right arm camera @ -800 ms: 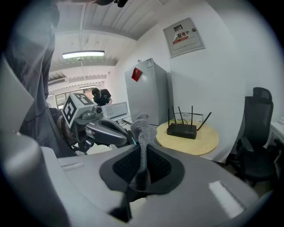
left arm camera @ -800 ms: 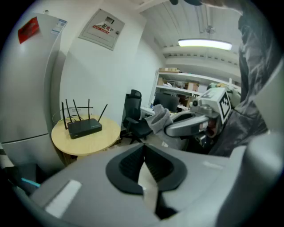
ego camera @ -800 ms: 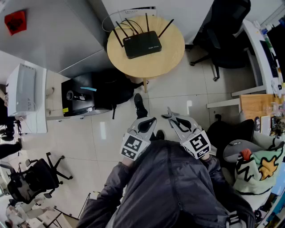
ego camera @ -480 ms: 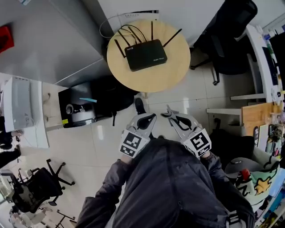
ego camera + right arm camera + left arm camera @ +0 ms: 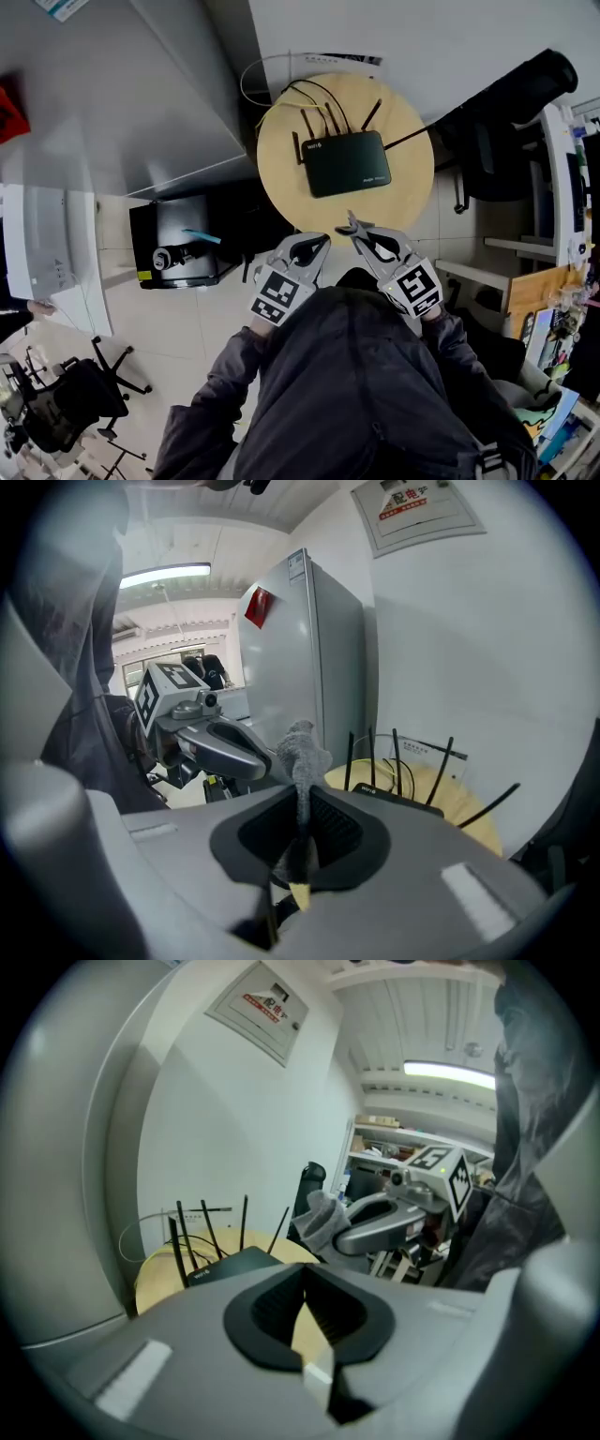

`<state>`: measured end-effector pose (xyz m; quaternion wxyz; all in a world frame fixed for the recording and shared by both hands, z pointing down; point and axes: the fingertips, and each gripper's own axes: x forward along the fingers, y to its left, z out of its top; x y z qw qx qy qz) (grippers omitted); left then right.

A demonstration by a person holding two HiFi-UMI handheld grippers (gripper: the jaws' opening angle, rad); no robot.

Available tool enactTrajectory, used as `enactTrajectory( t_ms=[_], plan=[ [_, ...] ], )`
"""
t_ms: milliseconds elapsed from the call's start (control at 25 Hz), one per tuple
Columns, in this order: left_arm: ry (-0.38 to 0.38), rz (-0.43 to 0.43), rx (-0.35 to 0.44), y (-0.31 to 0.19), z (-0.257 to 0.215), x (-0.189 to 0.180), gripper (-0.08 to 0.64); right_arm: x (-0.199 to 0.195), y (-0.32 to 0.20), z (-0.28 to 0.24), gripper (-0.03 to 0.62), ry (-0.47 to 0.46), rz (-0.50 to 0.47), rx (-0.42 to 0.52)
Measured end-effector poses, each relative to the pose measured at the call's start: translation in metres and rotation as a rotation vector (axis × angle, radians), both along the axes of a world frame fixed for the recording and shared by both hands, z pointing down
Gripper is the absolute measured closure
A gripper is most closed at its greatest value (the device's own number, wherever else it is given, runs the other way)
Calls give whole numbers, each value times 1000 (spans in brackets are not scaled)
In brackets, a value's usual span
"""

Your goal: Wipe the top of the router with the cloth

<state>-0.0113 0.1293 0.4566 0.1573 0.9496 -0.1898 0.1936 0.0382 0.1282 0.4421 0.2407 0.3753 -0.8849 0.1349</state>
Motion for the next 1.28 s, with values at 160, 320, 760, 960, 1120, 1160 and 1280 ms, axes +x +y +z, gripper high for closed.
enactTrajectory(
  t_ms=[160, 320, 760, 960, 1120, 1160, 1280],
  plan=[
    [-4, -18, -18, -38, 10, -12, 560, -14, -45, 15, 563, 32, -45, -15],
    [-14, -47, -41, -59, 17, -16, 560, -17, -81, 45, 563, 80, -105, -49],
    [-43, -135, -75, -92, 27, -27, 560, -12, -197, 155, 563, 197, -161, -250],
    [-47, -196, -78, -102, 25, -31, 560, -18, -230, 195, 563, 308, -213, -291],
    [-53, -239, -81, -104, 24, -36, 560, -25, -246, 213, 563, 378, -261, -294],
    [-54, -250, -82, -104, 24, -38, 560, -27, -249, 216, 563, 392, -272, -294],
    [-53, -284, -88, -103, 24, -41, 560, -34, -251, 221, 563, 427, -309, -301]
  ],
)
